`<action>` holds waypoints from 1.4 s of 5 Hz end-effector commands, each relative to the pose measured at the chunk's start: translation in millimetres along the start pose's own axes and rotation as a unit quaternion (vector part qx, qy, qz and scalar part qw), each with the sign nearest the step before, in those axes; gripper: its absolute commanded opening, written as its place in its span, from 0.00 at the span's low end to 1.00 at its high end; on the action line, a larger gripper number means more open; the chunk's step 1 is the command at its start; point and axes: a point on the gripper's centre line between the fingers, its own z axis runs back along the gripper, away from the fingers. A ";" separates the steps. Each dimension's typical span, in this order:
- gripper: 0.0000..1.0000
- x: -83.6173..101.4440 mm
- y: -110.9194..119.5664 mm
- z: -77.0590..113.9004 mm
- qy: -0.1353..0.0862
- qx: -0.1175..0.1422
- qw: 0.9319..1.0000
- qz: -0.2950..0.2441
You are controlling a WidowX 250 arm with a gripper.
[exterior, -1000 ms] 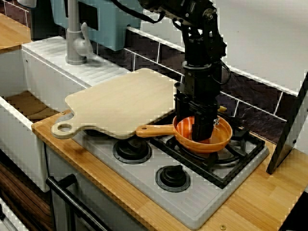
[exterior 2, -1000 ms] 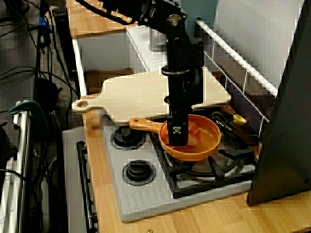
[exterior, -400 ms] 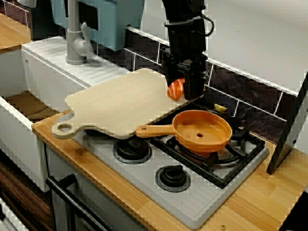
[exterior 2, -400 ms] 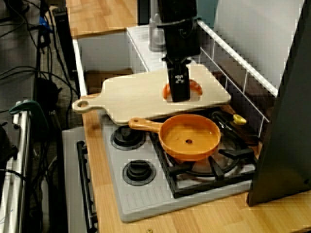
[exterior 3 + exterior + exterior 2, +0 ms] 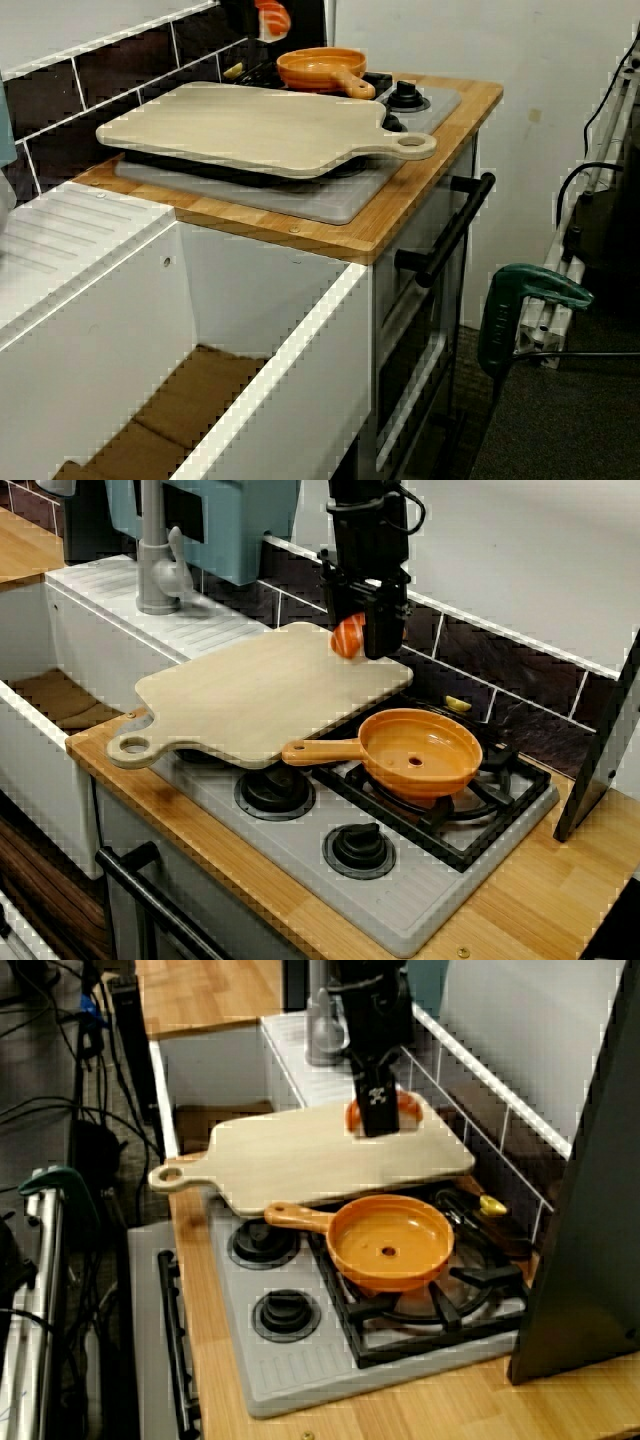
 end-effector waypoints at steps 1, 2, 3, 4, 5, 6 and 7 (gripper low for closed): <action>0.00 13.5 24.6 14.9 -0.044 0.041 0.998 -0.005; 0.00 7.0 34.1 2.8 -0.027 0.053 0.998 -0.027; 0.00 -10.1 43.2 -4.2 -0.015 0.053 0.995 -0.082; 0.00 -21.1 48.6 -0.3 -0.017 0.049 0.992 -0.116; 0.00 -27.7 54.2 5.4 -0.022 0.047 0.988 -0.147; 0.00 -32.3 63.3 4.7 -0.020 0.036 0.980 -0.192; 0.00 -28.5 74.1 7.1 -0.013 0.021 0.967 -0.253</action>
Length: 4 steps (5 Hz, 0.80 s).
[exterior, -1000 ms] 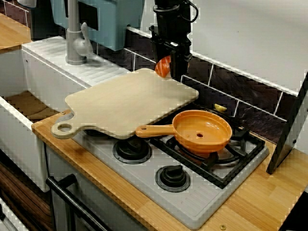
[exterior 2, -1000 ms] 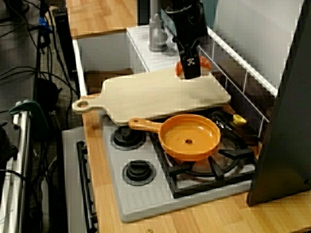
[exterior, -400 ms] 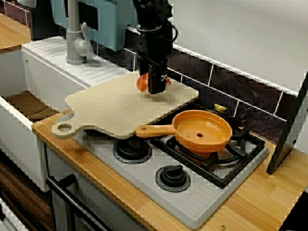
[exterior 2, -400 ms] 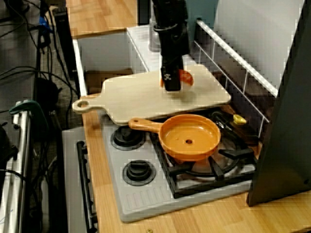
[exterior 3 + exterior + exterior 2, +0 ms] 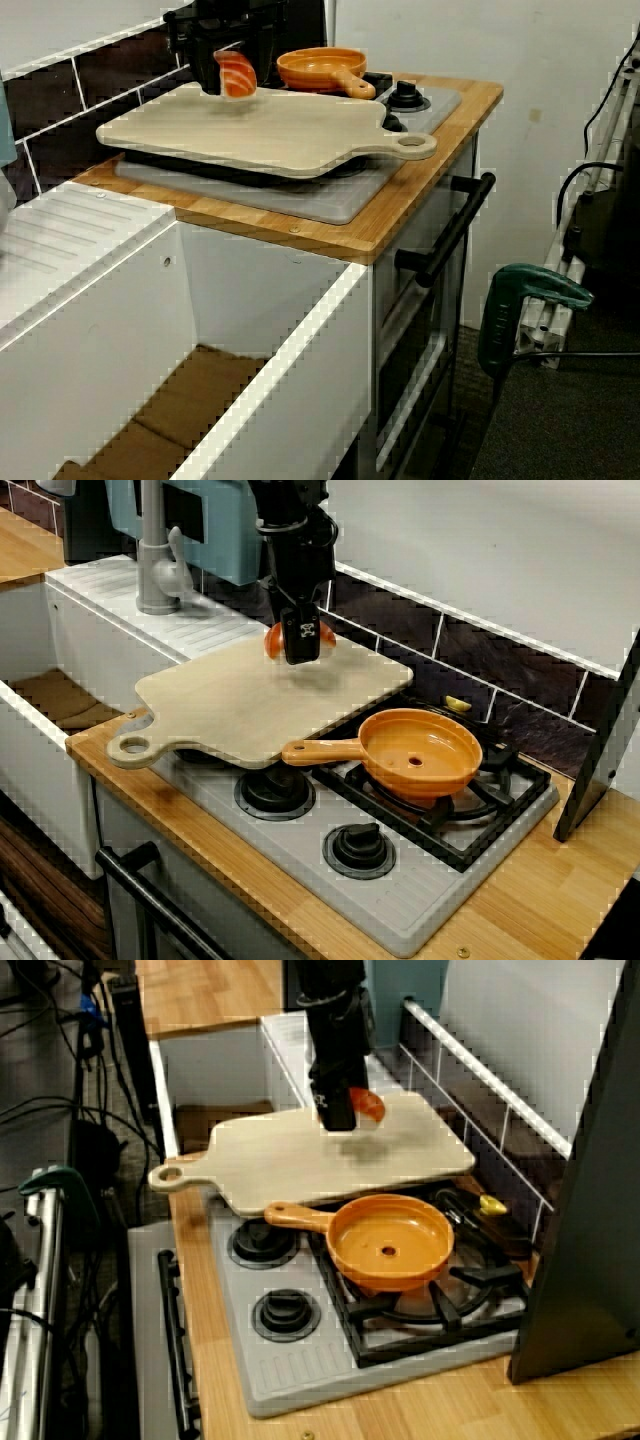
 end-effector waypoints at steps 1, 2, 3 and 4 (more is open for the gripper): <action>0.00 -1.9 20.3 24.0 -0.007 -0.004 0.988 -0.155; 0.00 -4.1 18.2 20.2 0.001 -0.009 0.982 -0.187; 0.00 -7.9 9.3 14.8 0.002 -0.008 0.980 -0.199; 0.00 -11.5 0.4 8.7 0.004 -0.007 0.977 -0.212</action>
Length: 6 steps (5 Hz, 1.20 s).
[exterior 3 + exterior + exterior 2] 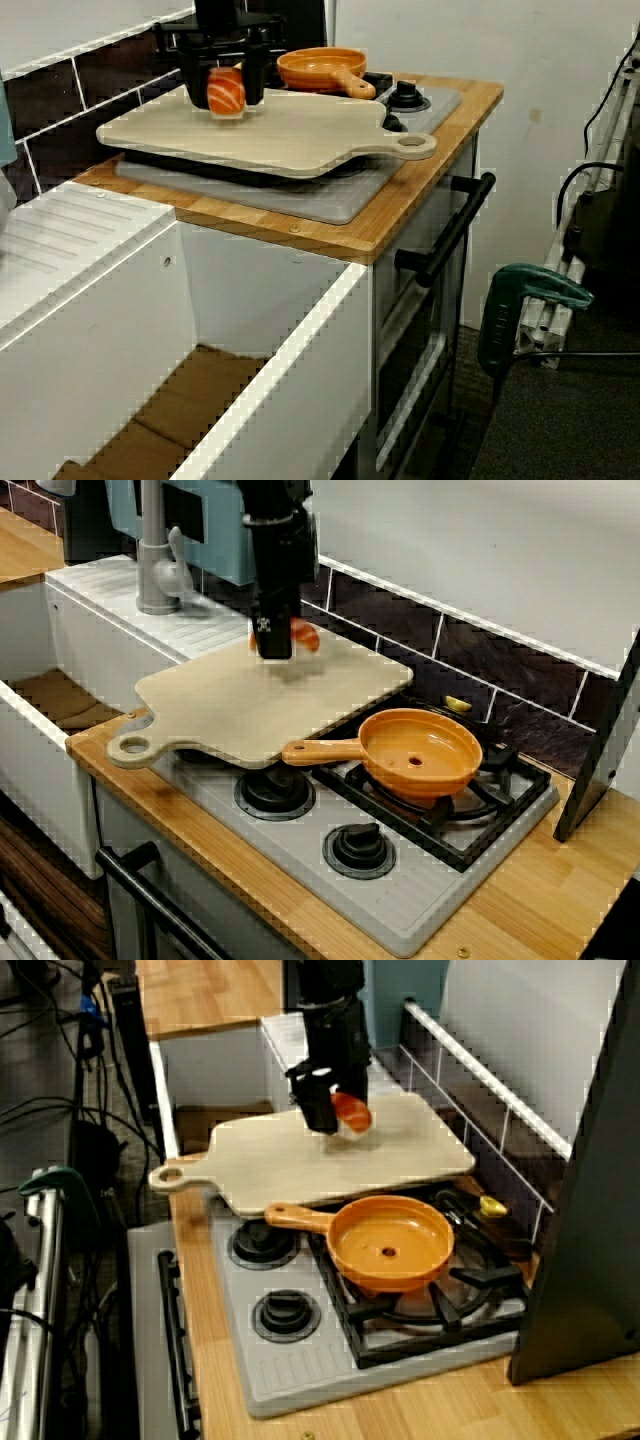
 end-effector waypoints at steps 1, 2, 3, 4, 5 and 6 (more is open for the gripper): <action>0.00 1.5 -14.3 13.5 -0.010 0.031 0.999 -0.029; 0.00 0.4 -17.4 11.0 -0.004 0.029 0.999 -0.021; 1.00 -0.2 -17.2 7.8 0.006 0.024 1.000 -0.002; 1.00 2.6 -8.7 10.3 -0.001 0.011 1.000 0.011; 1.00 9.0 -2.3 21.5 -0.017 0.001 0.999 0.034; 1.00 17.4 -3.0 30.9 -0.025 0.002 0.999 0.038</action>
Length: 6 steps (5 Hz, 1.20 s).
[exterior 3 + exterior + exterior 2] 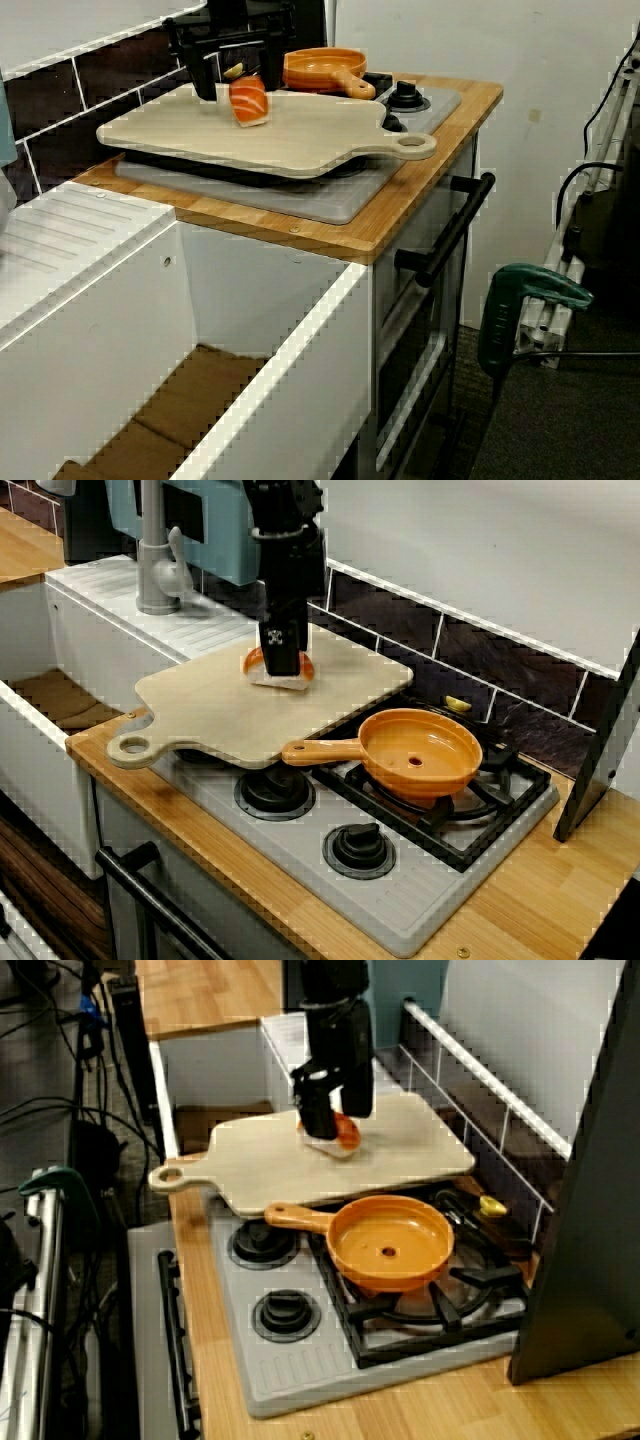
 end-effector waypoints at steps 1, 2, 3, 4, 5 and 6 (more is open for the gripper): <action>1.00 14.9 -2.7 37.0 -0.027 0.017 0.999 -0.014; 1.00 21.5 -14.0 42.4 -0.034 0.002 0.999 -0.021; 1.00 28.2 -32.5 44.5 -0.041 -0.004 0.999 0.019; 1.00 33.5 -48.9 47.0 -0.029 0.003 0.998 0.047; 1.00 37.0 -59.8 47.6 -0.026 0.008 0.997 0.072; 1.00 43.1 -64.2 51.1 -0.026 0.041 0.990 0.129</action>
